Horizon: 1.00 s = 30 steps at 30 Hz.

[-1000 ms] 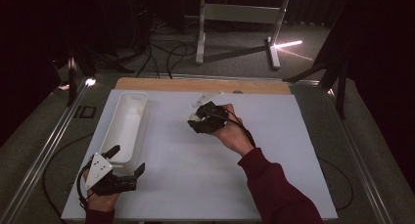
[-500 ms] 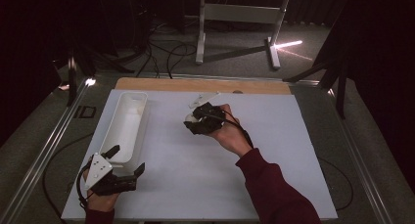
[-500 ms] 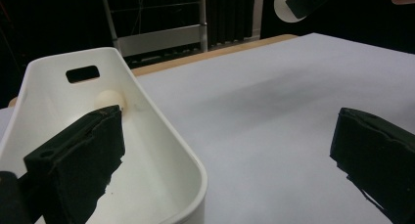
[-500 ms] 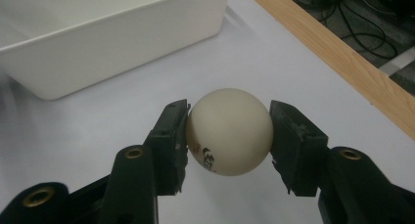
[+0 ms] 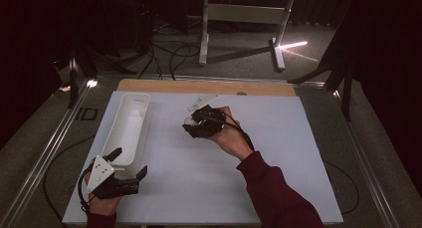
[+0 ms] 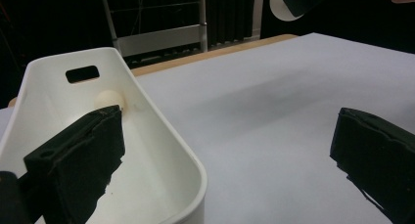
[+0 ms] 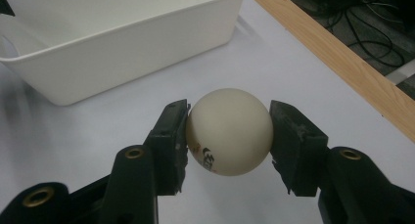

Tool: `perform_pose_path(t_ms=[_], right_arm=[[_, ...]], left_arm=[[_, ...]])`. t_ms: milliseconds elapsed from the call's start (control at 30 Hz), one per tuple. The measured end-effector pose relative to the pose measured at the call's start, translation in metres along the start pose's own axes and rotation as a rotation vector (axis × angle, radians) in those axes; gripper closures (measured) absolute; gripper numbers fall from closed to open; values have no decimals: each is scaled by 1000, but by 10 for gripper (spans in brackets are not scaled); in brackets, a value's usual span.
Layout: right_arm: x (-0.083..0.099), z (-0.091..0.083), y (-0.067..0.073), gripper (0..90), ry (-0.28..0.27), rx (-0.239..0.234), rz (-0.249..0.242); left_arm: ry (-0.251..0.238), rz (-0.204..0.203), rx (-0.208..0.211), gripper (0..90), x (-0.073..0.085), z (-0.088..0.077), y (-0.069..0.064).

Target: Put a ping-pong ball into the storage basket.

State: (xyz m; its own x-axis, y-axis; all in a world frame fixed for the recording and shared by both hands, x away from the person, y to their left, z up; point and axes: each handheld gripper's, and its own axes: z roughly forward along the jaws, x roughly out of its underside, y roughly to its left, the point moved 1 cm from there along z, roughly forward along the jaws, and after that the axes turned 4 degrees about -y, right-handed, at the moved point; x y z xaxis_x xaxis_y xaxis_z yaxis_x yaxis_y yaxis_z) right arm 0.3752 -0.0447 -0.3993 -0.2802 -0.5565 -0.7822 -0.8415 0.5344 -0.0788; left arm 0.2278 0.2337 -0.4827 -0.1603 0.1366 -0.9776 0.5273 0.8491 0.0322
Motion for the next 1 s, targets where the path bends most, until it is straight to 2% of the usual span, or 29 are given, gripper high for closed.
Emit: perform_pose_path(t_ms=[1000], right_arm=[[-14, 8, 15, 505, -14, -31, -31]], left_arm=[[4, 1, 2, 2, 0, 0, 0]])
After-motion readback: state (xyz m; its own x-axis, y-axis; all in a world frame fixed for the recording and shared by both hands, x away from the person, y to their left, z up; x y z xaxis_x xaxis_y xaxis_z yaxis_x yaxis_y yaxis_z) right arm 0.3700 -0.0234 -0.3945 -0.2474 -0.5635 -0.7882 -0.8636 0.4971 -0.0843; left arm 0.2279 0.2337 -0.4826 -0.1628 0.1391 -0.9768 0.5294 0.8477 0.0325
